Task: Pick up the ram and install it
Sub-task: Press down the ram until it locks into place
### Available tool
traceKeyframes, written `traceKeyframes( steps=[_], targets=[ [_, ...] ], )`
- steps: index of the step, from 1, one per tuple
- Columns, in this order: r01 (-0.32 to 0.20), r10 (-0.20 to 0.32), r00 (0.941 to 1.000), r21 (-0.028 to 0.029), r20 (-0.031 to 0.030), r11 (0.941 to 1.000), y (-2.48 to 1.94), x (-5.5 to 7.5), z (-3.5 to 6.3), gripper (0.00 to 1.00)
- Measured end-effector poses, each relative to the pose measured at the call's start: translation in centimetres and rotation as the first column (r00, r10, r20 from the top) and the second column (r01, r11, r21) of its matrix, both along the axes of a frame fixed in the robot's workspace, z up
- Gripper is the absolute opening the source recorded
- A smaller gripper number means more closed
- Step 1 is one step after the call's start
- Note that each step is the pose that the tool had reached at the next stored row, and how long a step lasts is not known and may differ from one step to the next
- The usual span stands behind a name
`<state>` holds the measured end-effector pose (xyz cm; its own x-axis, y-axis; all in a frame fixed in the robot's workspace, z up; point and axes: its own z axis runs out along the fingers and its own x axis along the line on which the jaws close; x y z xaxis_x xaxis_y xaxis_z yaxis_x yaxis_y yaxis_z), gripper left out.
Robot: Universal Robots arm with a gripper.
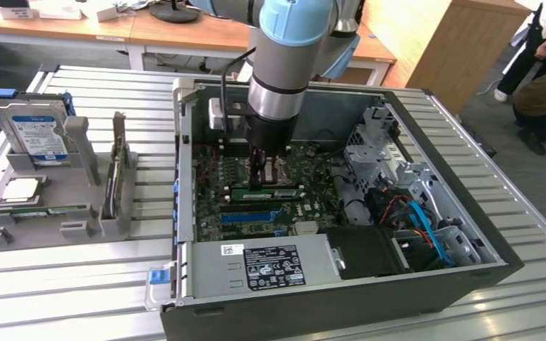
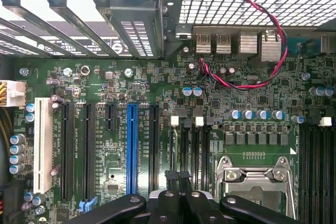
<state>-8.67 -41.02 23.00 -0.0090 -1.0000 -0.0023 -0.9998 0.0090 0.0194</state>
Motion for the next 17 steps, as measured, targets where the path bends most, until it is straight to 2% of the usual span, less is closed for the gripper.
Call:
traceKeyframes(
  steps=[17],
  targets=[
    [0.000,0.000,1.0000,0.0002,0.0010,1.0000,0.00,0.00,-0.39,0.11]
  ],
)
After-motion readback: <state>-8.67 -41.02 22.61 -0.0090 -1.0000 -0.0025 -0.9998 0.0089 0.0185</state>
